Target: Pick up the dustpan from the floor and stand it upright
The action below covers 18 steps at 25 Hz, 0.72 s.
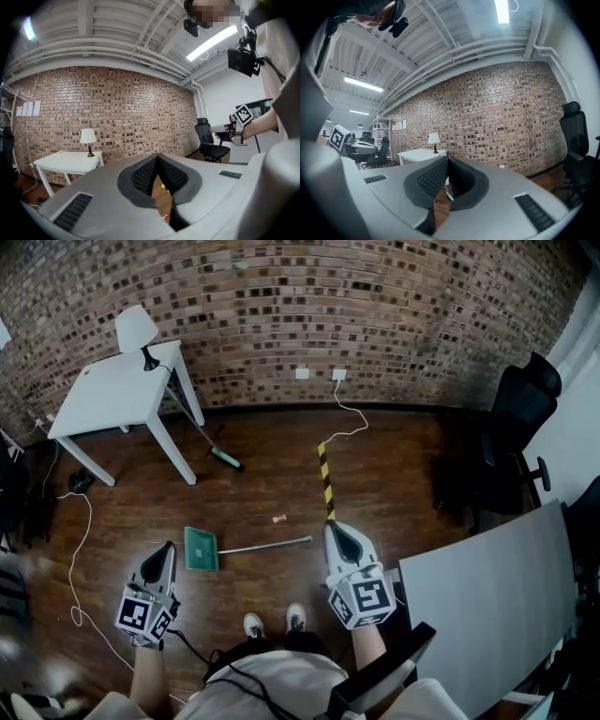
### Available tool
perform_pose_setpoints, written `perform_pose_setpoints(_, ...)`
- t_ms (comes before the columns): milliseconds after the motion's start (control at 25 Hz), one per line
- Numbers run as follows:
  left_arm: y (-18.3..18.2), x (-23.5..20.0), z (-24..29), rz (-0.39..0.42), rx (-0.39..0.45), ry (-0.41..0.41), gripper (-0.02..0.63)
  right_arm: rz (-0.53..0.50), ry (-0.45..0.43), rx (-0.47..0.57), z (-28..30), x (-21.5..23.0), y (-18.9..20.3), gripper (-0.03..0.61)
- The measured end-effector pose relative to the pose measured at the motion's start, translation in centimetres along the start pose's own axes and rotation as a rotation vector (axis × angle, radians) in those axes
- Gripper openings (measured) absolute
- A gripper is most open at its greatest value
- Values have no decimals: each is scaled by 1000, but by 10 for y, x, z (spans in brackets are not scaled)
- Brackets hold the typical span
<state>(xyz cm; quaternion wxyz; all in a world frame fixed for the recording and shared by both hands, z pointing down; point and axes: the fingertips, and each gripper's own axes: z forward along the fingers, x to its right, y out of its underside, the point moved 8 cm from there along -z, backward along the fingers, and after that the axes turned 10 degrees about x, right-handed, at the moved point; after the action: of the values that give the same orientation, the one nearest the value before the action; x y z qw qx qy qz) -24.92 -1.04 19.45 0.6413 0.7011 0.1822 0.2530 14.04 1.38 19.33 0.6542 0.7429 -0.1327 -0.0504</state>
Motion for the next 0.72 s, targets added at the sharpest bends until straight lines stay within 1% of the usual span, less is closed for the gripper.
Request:
perform_pose_setpoints(80,3,-12,0,-1,-15,-19,-3,-2,11,8,6,-9,-1,-2)
perform_pose_setpoints(200,13,-27,4,26,-58,-52,-3,-21,14,-5,15,-26,5,-2)
perform_pose_setpoints(280,20,-32,10,31,-62,-46,-3,-35,9,-13,21,-35,12,-2)
perform_pose_setpoints(400,29,-38,22,20,-40,-2,-3,-43,17,-19,30,-45,23,-2)
perform_pose_setpoints(520,43,-41,32,5,-20,59,-3,-76,34,-44,37,-52,32,-2)
perform_pose_setpoints(600,53,-42,39,1,-25,96,12,-94,40,-51,43,-56,39,-2)
perform_pose_setpoints(720,72,-37,54,-6,-53,133,12,-97,42,-68,50,-57,53,-2)
